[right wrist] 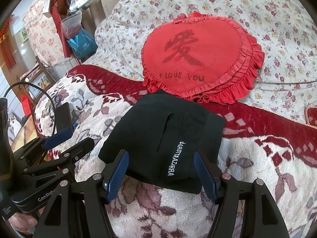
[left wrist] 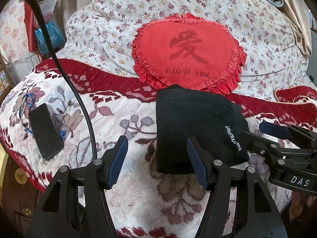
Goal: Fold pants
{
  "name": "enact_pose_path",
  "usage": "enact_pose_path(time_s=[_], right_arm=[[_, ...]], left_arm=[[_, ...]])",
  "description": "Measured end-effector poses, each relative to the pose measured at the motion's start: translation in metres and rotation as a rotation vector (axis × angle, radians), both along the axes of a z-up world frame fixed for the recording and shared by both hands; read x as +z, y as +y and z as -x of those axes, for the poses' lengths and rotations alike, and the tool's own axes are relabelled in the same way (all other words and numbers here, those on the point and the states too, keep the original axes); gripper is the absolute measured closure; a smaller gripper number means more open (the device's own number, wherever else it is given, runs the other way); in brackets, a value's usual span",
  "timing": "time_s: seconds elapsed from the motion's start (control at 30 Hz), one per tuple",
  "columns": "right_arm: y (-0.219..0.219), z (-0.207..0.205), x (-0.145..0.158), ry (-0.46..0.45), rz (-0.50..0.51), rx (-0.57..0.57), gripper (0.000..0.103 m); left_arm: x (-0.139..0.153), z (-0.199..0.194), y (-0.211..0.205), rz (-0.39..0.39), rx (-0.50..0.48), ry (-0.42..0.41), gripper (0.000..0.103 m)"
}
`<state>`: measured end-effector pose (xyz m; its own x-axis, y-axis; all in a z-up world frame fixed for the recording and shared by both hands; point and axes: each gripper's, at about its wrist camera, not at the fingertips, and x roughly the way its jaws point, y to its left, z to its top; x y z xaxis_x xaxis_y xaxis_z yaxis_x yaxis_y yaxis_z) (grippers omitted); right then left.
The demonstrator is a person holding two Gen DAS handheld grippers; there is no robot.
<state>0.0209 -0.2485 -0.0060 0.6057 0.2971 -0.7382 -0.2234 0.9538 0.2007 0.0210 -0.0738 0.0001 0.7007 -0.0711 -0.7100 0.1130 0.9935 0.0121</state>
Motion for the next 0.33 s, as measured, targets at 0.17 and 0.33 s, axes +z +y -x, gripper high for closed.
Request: enact_pose_path(time_s=[0.17, 0.33], right_arm=[[-0.0011, -0.0003, -0.0027, 0.008, 0.001, 0.003, 0.037], [-0.0019, 0.0003, -0.0042, 0.007, 0.002, 0.003, 0.037]], left_arm=[[-0.0030, 0.0005, 0.0017, 0.003, -0.004, -0.007, 0.041], [-0.0016, 0.0015, 0.0023, 0.009, 0.000, -0.008, 0.041]])
